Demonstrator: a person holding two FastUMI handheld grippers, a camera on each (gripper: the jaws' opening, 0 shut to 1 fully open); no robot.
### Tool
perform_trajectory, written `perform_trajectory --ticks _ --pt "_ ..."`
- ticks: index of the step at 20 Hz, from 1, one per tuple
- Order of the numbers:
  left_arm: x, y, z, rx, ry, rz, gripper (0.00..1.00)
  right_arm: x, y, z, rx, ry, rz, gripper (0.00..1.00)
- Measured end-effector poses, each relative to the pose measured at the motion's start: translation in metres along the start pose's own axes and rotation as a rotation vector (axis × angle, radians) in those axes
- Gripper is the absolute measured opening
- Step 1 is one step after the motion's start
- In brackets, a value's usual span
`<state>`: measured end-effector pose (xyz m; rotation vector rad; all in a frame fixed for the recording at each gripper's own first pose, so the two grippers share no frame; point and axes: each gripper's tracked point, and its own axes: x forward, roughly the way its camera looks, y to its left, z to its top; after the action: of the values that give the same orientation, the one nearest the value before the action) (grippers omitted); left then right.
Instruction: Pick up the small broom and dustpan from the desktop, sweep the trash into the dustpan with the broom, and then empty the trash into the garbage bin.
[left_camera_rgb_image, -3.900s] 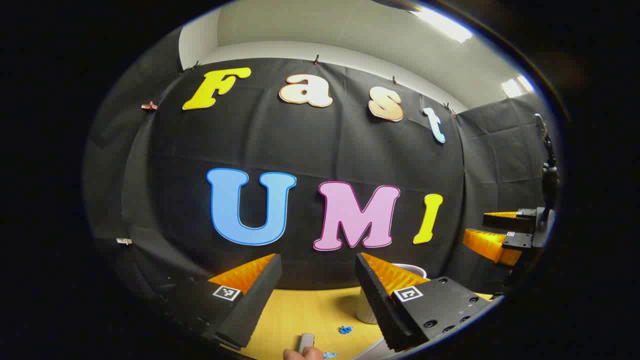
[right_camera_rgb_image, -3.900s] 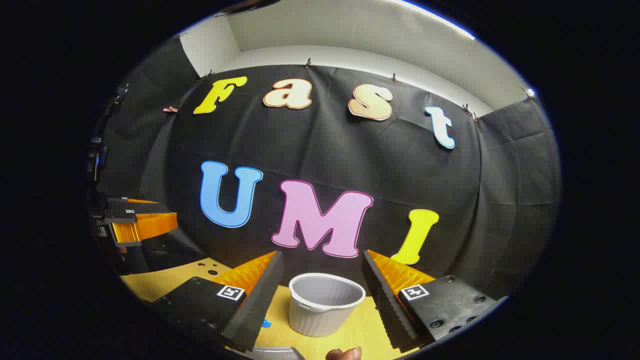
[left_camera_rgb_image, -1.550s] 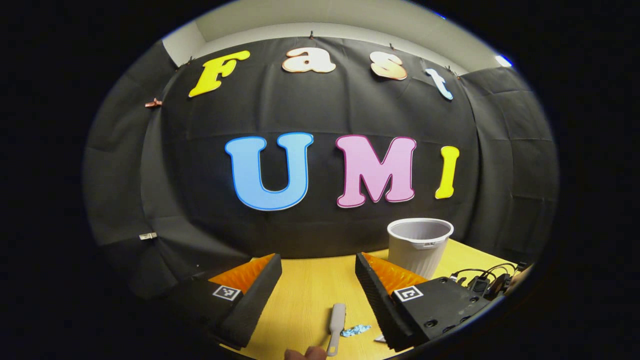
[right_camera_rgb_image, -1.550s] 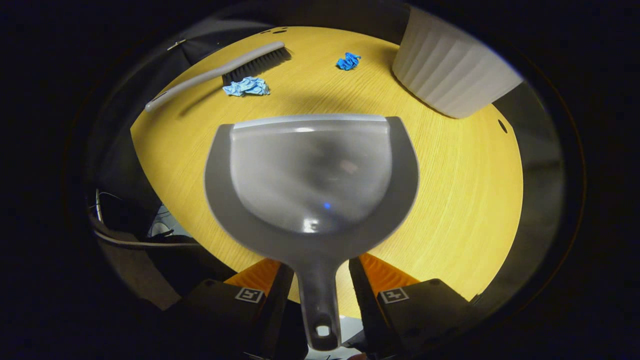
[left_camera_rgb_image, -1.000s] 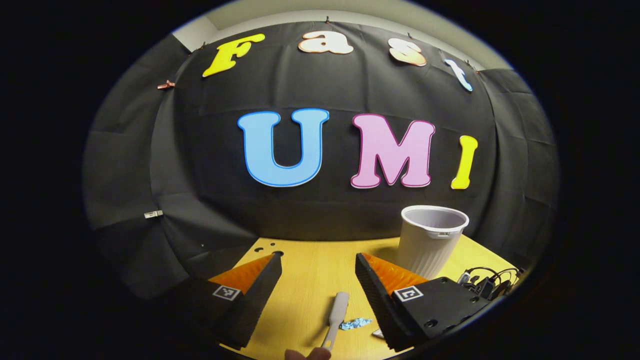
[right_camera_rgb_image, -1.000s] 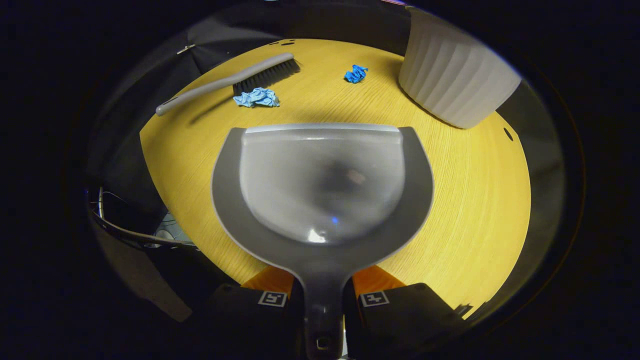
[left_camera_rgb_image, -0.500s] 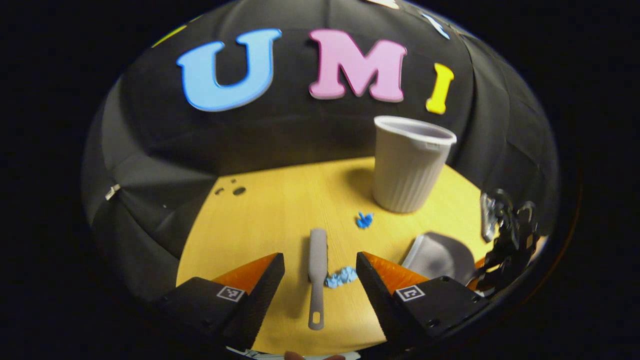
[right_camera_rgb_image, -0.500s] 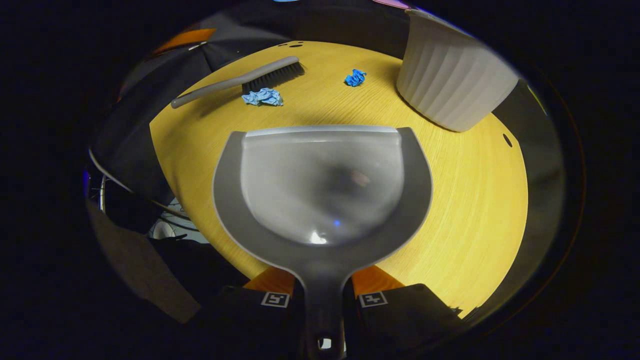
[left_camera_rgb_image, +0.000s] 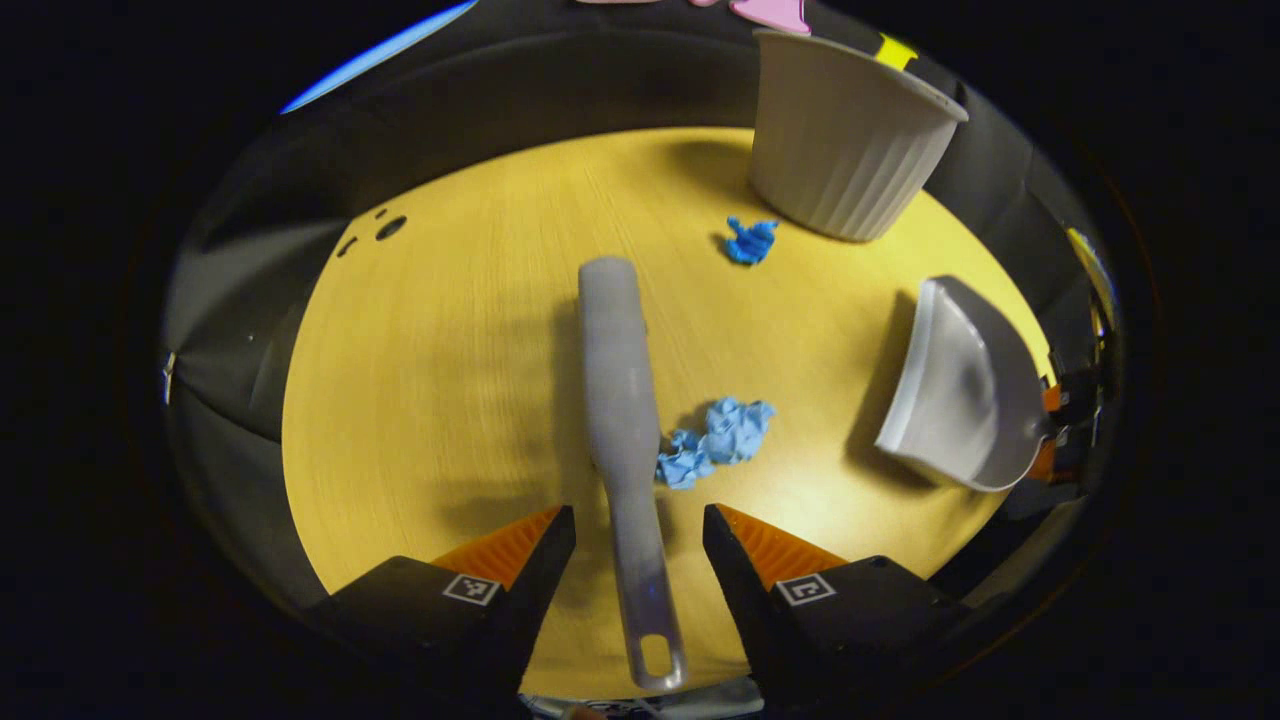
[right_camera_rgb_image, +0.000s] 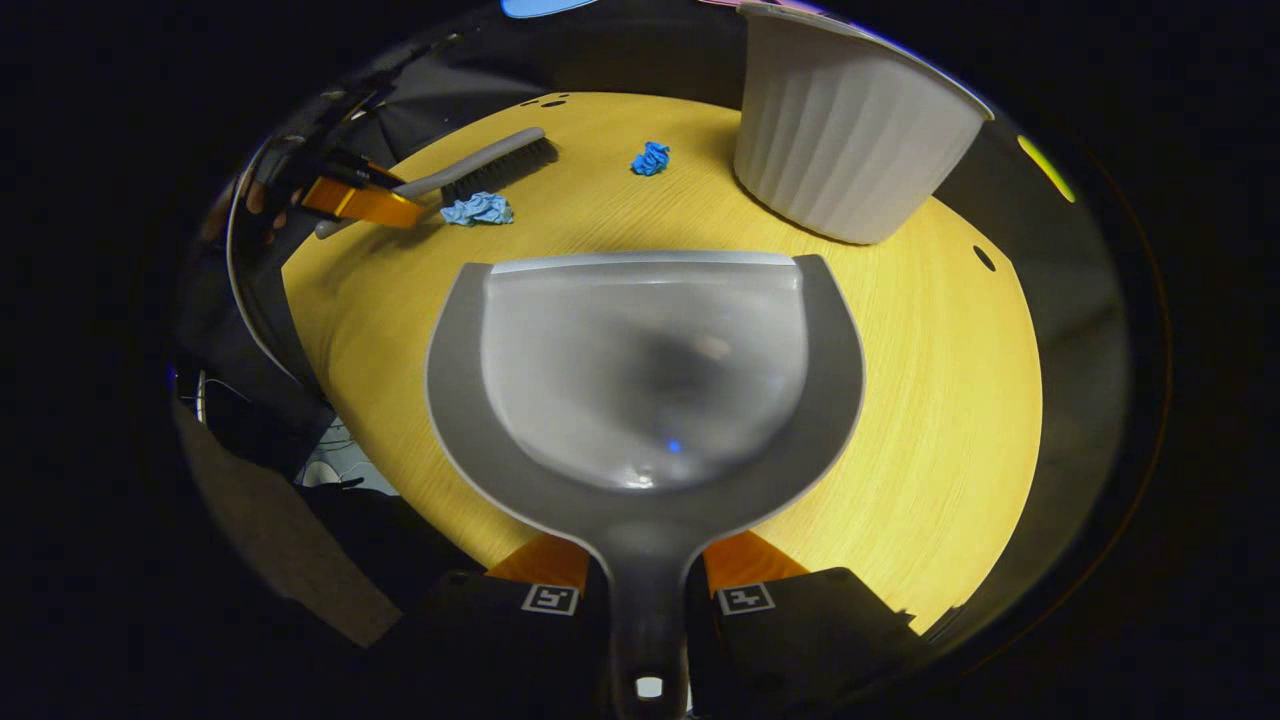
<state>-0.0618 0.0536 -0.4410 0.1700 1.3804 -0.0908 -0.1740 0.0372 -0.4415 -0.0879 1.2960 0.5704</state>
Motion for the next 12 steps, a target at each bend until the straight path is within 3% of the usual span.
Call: perform_trajectory --ticks 4,6,9,12 --pt "0.019 0.002 -0.003 -0.014 0.044 -0.010 0.81 0.000 -0.007 -0.004 0.012 0.002 -0.008 0.35" --pt "0.016 0.001 -0.002 -0.027 0.058 -0.025 0.70 0.001 -0.009 -0.006 0.014 0.009 -0.013 0.35" --pt "0.016 -0.004 -0.004 0.020 0.080 -0.038 0.69 0.002 -0.009 -0.006 0.021 0.013 -0.009 0.35" --pt "0.016 -0.001 -0.002 0.066 0.126 -0.056 0.35 0.000 -0.004 -0.002 0.016 0.021 0.023 0.35"
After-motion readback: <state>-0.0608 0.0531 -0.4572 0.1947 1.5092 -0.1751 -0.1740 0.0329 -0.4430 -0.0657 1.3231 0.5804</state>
